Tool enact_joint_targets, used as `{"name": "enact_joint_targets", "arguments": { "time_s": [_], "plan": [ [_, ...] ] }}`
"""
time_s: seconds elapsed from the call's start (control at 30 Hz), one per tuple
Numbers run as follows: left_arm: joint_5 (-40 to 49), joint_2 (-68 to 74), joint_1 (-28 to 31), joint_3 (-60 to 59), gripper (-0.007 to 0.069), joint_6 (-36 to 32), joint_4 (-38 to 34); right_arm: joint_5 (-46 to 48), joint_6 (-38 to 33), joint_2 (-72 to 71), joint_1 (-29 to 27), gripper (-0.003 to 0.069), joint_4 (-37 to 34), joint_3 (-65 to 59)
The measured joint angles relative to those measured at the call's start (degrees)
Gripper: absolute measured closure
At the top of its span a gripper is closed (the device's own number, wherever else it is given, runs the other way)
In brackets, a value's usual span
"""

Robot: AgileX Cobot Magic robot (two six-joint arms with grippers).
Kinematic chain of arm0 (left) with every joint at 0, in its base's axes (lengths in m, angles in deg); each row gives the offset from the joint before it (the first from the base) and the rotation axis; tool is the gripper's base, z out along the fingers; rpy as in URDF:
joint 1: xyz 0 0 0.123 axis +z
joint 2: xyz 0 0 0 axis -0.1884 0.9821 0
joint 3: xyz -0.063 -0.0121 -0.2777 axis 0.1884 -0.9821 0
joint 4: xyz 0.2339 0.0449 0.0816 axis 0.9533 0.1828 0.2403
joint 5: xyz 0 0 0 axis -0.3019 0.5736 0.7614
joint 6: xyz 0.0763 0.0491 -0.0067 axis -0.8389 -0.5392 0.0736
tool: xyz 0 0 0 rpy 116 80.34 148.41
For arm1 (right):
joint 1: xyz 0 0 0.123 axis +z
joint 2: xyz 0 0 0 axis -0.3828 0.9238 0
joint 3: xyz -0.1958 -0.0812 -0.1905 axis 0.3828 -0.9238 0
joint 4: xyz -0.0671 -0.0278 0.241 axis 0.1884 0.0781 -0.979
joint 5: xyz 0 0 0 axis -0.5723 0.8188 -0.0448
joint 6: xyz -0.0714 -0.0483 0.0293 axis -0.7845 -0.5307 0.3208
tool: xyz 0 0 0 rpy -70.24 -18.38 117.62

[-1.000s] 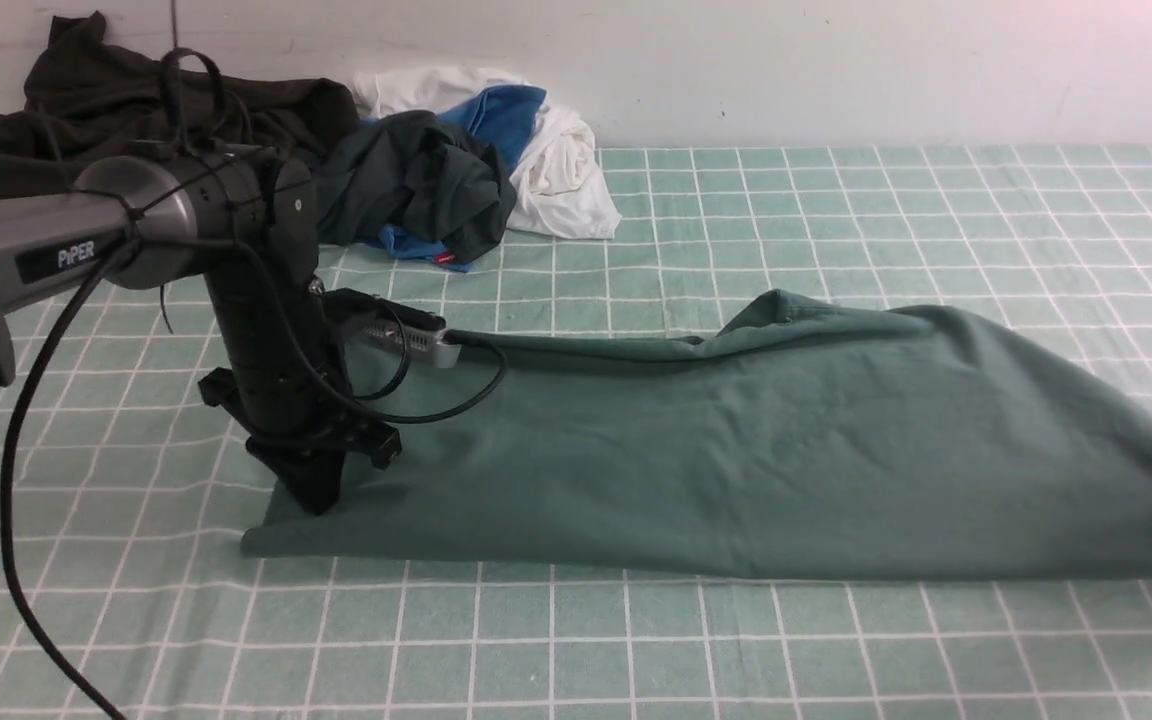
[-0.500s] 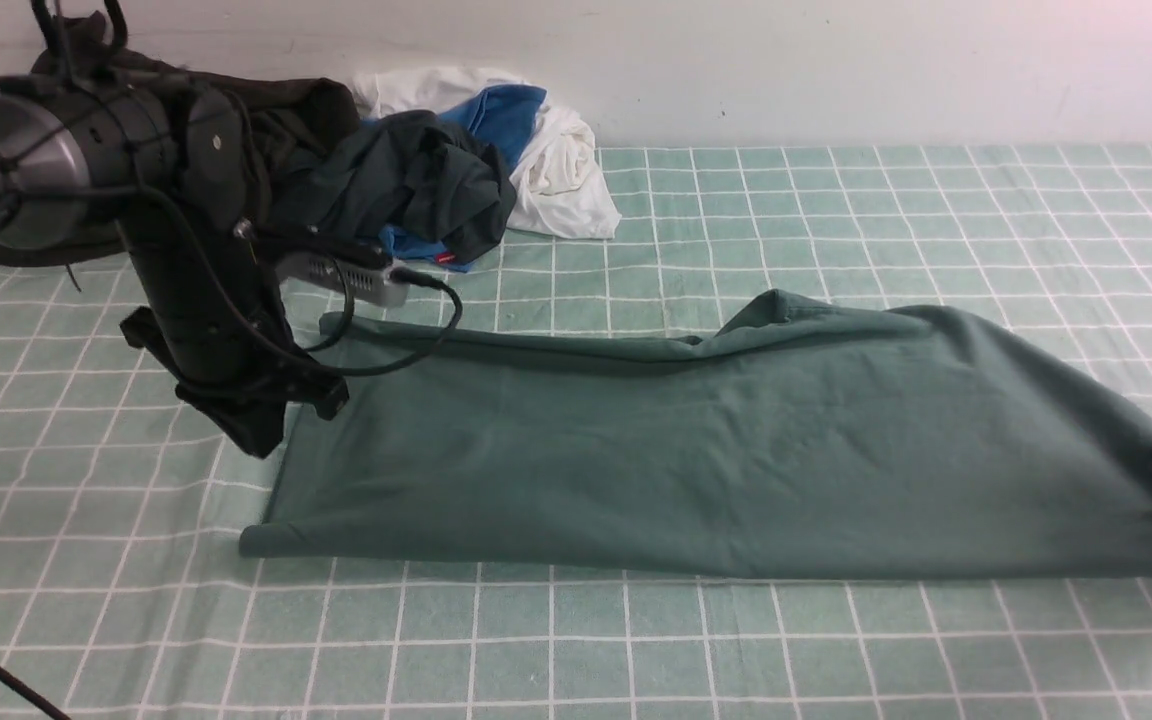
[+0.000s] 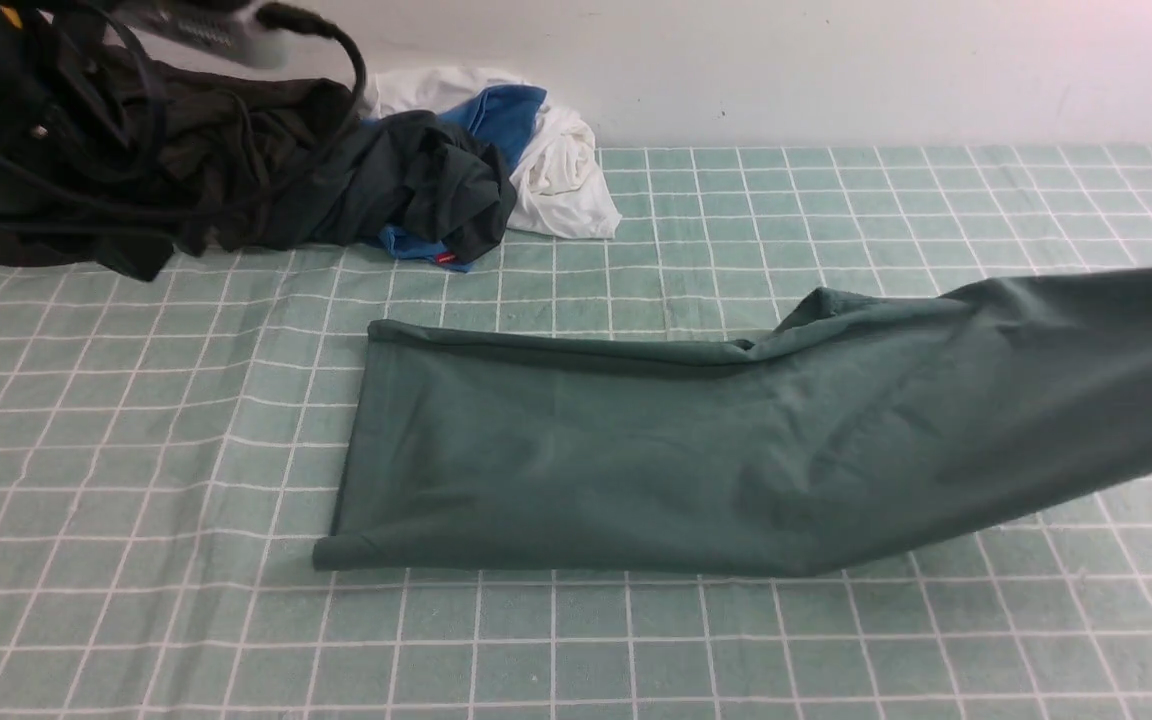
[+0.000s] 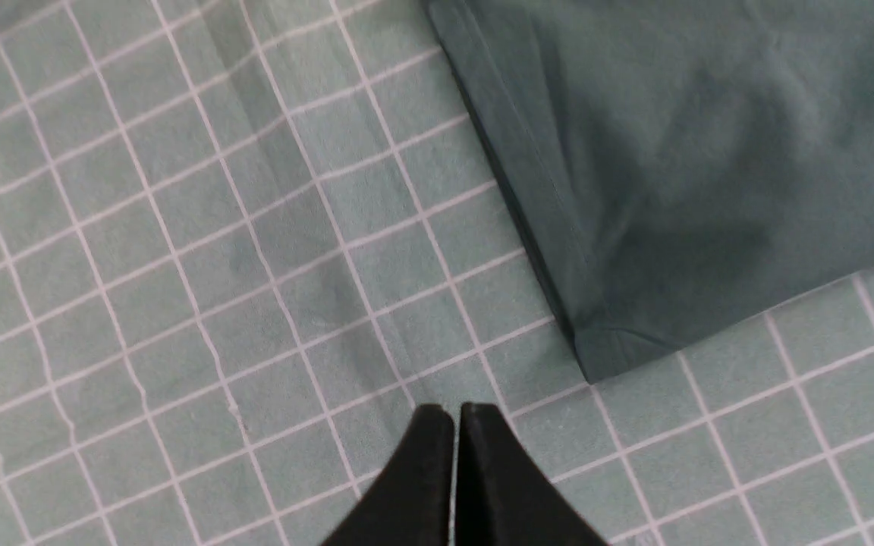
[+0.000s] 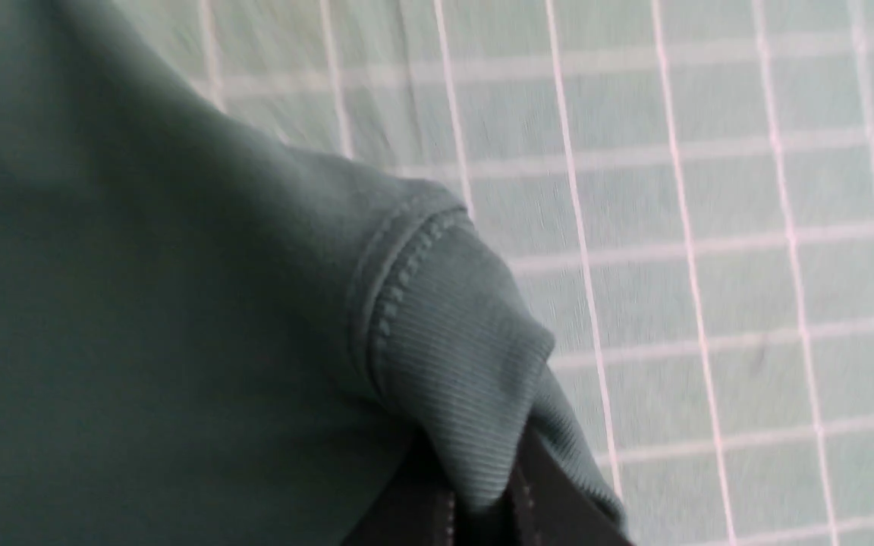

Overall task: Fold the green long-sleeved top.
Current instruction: Use the right arm to drag the right edge of the fabric to the left and folds it over the left edge

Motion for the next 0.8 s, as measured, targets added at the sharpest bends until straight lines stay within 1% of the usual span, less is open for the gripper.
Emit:
{"name": "enact_joint_targets", "arguments": {
  "time_s": [0.07, 0.17, 0.2, 0.27, 0.3, 0.37, 0.47, 0.57, 0.6, 0.67, 0.7, 0.73, 0.8],
  "plan": [
    [0.14, -3.3, 0.0, 0.0, 0.0628, 0.0, -1.33, 1.26, -0.99, -2.34, 5.22, 0.0642, -1.11, 3.77],
    [0.77, -6.44, 0.0, 0.0, 0.0628, -0.2, -3.09, 2.26, -1.43, -2.48, 15.89, 0.0642, -2.88, 9.53],
    [0.98, -7.69, 0.0, 0.0, 0.0628, -0.27, -3.33, 2.32, -1.56, -1.32, 20.89, 0.0642, -3.39, 11.67],
    [1.04, -8.5, 0.0, 0.0, 0.0628, -0.33, -3.39, 2.26, -1.57, 0.05, 25.03, 0.0642, -3.82, 13.38],
    [1.1, -10.01, 0.0, 0.0, 0.0628, -0.39, -3.45, 1.74, -1.57, 3.47, 32.72, 0.0642, -4.25, 16.27],
    [1.11, -11.72, 0.0, 0.0, 0.0628, -0.39, -3.45, 0.02, -1.57, 8.02, 38.65, 0.0642, -4.39, 19.4],
    [1.17, -14.68, 0.0, 0.0, 0.0628, -0.39, -3.45, -3.59, -0.78, 17.11, 45.78, 0.0642, -4.98, 24.0],
    [1.23, -17.9, 0.0, -0.45, 0.0628, -0.39, -3.5, -7.13, 1.18, 26.14, 50.82, 0.0638, -6.63, 29.3],
    [1.23, -17.9, 0.0, -0.55, 0.0628, -0.39, -3.5, -7.34, 1.25, 26.78, 50.82, 0.0638, -6.78, 29.71],
    [1.23, -21.04, 0.0, -3.29, 0.0628, -0.39, -3.38, -8.08, 1.37, 34.53, 53.62, 0.0605, -8.67, 36.07],
    [1.23, -21.26, 0.0, -3.6, 0.0628, -0.39, -3.38, -8.08, 1.36, 35.04, 53.76, 0.06, -8.86, 36.07],
    [1.01, -22.91, 0.0, -6.81, 0.0628, -0.44, -2.87, -7.32, 0.21, 39.22, 54.68, 0.055, -10.81, 40.27],
    [-0.17, -24.71, 0.0, -10.6, 0.0628, -0.42, -1.72, -5.12, -1.2, 41.85, 55.29, 0.047, -12.56, 44.19]
  ]
}}
